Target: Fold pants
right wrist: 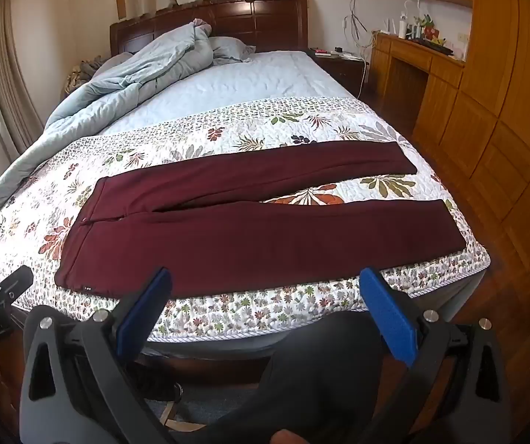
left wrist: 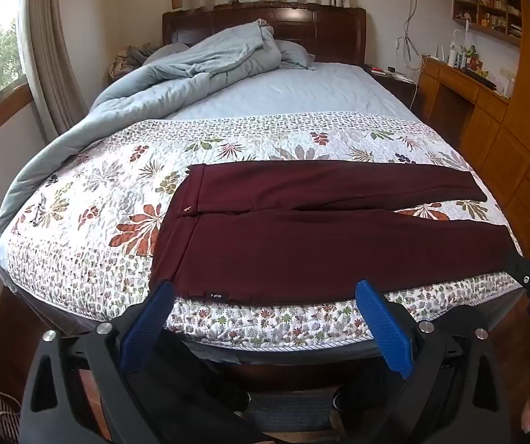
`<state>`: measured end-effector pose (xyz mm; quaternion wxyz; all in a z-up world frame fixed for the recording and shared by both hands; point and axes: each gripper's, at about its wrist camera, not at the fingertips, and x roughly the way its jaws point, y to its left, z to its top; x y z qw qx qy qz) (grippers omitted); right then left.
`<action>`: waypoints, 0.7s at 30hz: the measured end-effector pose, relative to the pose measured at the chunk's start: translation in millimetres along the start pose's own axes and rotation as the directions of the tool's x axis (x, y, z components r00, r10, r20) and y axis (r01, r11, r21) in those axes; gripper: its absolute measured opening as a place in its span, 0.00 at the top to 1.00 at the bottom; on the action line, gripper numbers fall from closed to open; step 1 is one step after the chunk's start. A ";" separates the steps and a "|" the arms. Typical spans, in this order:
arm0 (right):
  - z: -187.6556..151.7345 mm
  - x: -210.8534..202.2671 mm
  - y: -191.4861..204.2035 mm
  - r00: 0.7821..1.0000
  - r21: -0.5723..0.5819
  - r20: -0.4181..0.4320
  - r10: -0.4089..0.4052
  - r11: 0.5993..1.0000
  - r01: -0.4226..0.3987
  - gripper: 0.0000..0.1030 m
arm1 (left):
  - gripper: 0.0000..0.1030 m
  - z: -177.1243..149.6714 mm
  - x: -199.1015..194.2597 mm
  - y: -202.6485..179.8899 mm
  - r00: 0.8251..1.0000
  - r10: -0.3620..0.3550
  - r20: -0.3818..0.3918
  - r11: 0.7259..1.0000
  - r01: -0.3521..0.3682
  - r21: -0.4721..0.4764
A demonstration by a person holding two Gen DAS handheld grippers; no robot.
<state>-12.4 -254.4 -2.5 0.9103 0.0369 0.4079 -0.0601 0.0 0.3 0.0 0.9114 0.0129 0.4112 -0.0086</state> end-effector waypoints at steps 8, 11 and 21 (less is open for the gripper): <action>-0.5 0.4 -1.0 1.000 0.002 0.002 0.003 1.000 -0.003 0.02 | 0.04 0.1 -0.5 0.8 1.000 0.000 -0.002 1.000 0.000 0.002; -1.5 -0.2 0.5 1.000 0.000 -0.001 0.001 1.000 -0.001 0.02 | 0.04 0.1 -0.2 0.4 1.000 0.003 -0.003 1.000 -0.003 0.002; -0.6 0.7 0.5 1.000 0.002 -0.003 0.003 1.000 -0.003 0.02 | 0.04 -0.8 0.7 2.6 1.000 0.001 -0.003 1.000 -0.001 0.004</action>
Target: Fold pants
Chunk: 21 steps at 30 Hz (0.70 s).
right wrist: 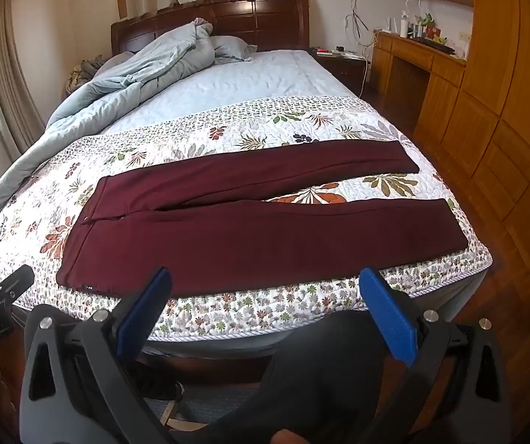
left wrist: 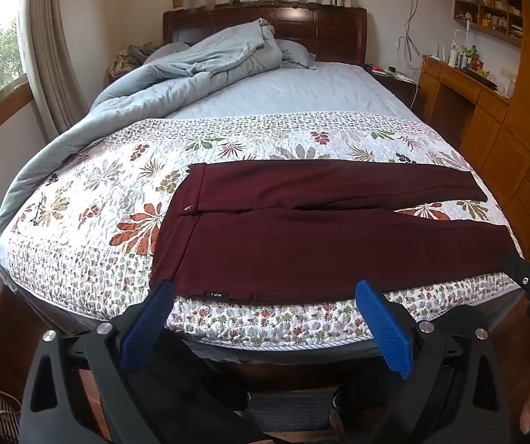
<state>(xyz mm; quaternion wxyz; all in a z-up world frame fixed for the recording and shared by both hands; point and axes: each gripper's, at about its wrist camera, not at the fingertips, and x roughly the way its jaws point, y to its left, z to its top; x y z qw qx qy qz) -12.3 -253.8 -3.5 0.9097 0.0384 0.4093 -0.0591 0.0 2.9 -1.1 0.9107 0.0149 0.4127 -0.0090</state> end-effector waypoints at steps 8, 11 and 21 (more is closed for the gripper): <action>-1.0 1.9 1.1 1.000 0.000 -0.001 0.000 1.000 0.000 0.02 | 0.04 0.1 -0.1 -0.4 1.000 0.001 -0.001 1.000 -0.001 0.000; -1.1 1.9 1.0 1.000 0.001 -0.001 0.001 1.000 -0.001 0.02 | 0.04 -0.5 -0.3 -0.5 1.000 0.002 0.000 1.000 -0.002 -0.002; -1.4 2.0 1.6 1.000 -0.001 -0.001 0.000 1.000 0.000 0.02 | 0.04 0.5 -3.2 0.3 1.000 0.002 -0.002 1.000 -0.002 -0.001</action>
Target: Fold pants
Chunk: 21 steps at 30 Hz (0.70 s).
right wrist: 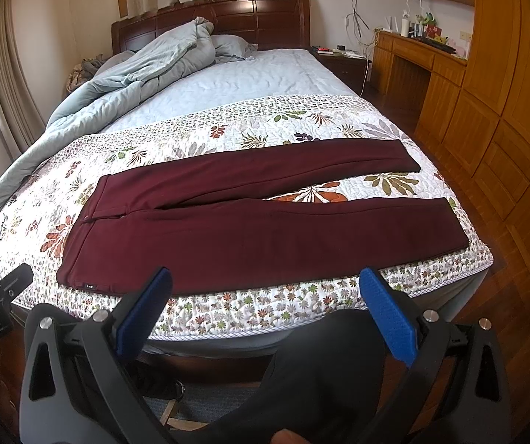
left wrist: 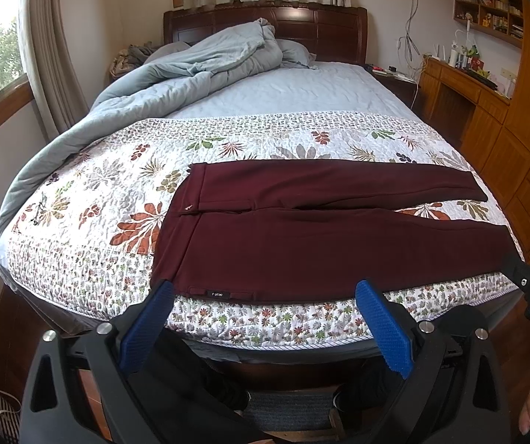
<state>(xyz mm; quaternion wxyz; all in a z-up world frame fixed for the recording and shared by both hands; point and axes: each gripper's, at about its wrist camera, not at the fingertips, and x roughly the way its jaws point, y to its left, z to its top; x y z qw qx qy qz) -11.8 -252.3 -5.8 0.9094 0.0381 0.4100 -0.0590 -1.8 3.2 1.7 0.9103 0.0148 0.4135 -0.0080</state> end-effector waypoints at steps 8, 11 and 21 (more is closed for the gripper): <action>-0.1 0.9 0.9 1.000 0.000 0.001 0.002 1.000 -0.002 0.02 | 0.04 2.3 0.3 -1.1 1.000 0.000 0.002 1.000 0.000 0.001; -2.2 0.9 2.3 1.000 -0.001 -0.001 0.003 1.000 -0.003 0.02 | 0.04 2.4 0.1 -1.6 1.000 0.001 0.002 1.000 -0.001 0.000; 1.7 0.7 4.4 1.000 -0.005 -0.001 0.007 1.000 -0.007 0.02 | 0.04 5.2 -1.2 -3.6 1.000 0.003 0.006 1.000 -0.003 0.002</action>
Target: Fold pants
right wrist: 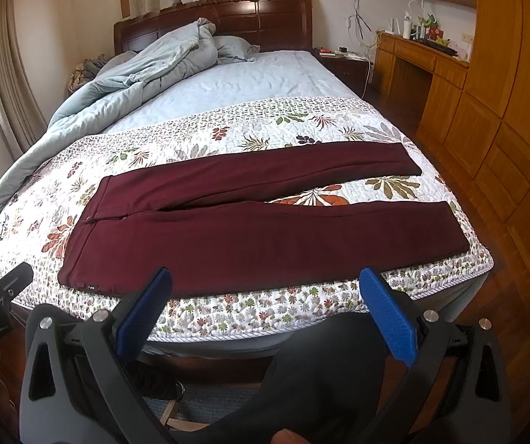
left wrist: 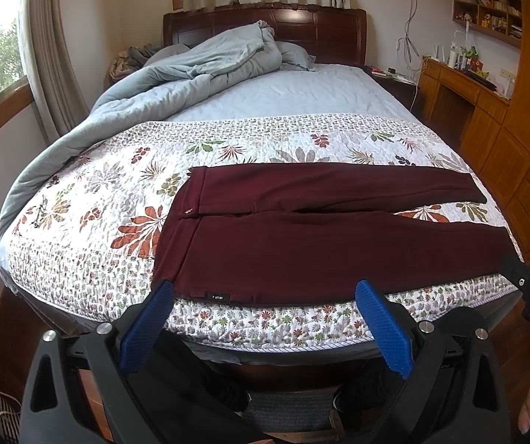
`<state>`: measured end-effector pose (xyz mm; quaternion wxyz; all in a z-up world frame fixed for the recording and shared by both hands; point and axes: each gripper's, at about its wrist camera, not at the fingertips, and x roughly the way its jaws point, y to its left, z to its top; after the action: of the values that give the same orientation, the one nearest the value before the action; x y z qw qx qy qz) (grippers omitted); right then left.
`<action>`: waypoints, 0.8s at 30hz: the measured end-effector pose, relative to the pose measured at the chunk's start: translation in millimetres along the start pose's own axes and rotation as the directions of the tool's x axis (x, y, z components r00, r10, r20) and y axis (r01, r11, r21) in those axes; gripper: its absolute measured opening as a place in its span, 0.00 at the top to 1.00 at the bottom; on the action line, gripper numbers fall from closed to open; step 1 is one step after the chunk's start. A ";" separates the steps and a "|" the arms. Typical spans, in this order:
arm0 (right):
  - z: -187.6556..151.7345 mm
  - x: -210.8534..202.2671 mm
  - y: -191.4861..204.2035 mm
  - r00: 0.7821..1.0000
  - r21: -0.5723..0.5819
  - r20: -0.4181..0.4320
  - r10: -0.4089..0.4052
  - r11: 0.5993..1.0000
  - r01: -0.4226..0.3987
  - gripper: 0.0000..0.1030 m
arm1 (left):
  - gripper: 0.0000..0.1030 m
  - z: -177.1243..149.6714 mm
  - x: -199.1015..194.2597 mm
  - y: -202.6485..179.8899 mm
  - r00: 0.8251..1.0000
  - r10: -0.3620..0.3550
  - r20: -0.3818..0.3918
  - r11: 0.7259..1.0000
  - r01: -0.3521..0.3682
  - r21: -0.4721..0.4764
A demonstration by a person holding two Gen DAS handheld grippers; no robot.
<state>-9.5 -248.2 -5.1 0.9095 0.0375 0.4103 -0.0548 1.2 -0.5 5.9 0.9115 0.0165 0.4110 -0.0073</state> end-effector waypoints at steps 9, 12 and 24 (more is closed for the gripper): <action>-0.7 0.0 1.1 1.000 0.000 0.000 0.001 1.000 -0.001 0.02 | 0.04 0.1 -0.2 -0.3 1.000 0.000 0.000 1.000 0.000 -0.001; 1.0 -0.2 0.8 1.000 0.000 -0.004 -0.001 1.000 0.001 0.02 | 0.04 0.9 -1.3 -0.5 1.000 0.000 0.001 1.000 0.000 -0.001; 2.0 1.5 0.4 1.000 0.000 -0.009 0.001 1.000 -0.001 0.02 | 0.04 0.3 -0.7 0.1 1.000 -0.001 -0.002 1.000 0.001 -0.002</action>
<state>-6.9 -248.1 -4.8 0.9078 0.0379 0.4141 -0.0542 1.0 -0.4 6.6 0.9110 0.0153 0.4121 -0.0074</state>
